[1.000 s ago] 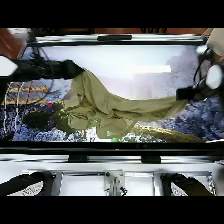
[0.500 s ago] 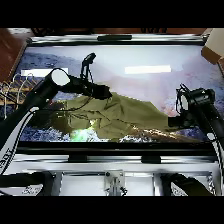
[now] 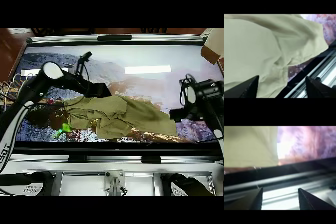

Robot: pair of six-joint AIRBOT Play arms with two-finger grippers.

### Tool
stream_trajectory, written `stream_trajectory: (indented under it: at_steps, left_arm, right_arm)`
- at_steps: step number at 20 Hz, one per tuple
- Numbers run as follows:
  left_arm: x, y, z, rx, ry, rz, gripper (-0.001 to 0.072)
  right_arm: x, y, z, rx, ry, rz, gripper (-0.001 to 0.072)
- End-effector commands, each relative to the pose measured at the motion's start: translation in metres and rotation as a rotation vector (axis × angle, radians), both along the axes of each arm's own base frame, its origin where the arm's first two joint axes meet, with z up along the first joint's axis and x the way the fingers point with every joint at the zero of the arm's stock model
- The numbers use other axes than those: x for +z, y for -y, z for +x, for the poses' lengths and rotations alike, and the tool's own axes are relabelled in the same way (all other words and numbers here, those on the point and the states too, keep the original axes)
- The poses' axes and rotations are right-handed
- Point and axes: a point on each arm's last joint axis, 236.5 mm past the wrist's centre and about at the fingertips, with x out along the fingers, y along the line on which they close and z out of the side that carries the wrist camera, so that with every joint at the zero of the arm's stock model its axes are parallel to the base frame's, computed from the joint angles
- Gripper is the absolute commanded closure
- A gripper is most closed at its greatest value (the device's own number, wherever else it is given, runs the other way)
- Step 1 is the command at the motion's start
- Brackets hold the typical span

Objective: Fold the shirts.

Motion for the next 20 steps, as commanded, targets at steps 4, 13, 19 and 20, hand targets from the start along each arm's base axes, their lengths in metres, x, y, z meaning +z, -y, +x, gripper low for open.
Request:
stream_trajectory:
  at_steps: [4, 13, 19, 20]
  left_arm:
    - [0.002, -0.196, 0.037, 0.337, -0.015, 0.329, -0.0013]
    - [-0.105, -0.232, 0.034, 0.526, -0.204, 0.249, -0.0013]
    - [-0.160, -0.215, 0.046, 0.515, -0.266, 0.248, -0.0013]
    - [-0.163, -0.214, 0.048, 0.519, -0.264, 0.246, -0.0013]
  right_arm:
    - [0.052, -0.120, 0.084, 0.187, 0.333, 0.358, 0.0164]
    - [-0.070, -0.226, 0.092, 0.170, 0.067, 0.536, 0.0047]
    - [-0.085, -0.252, 0.089, 0.095, 0.019, 0.642, 0.0047]
    - [-0.089, -0.253, 0.090, 0.077, 0.013, 0.642, 0.0048]
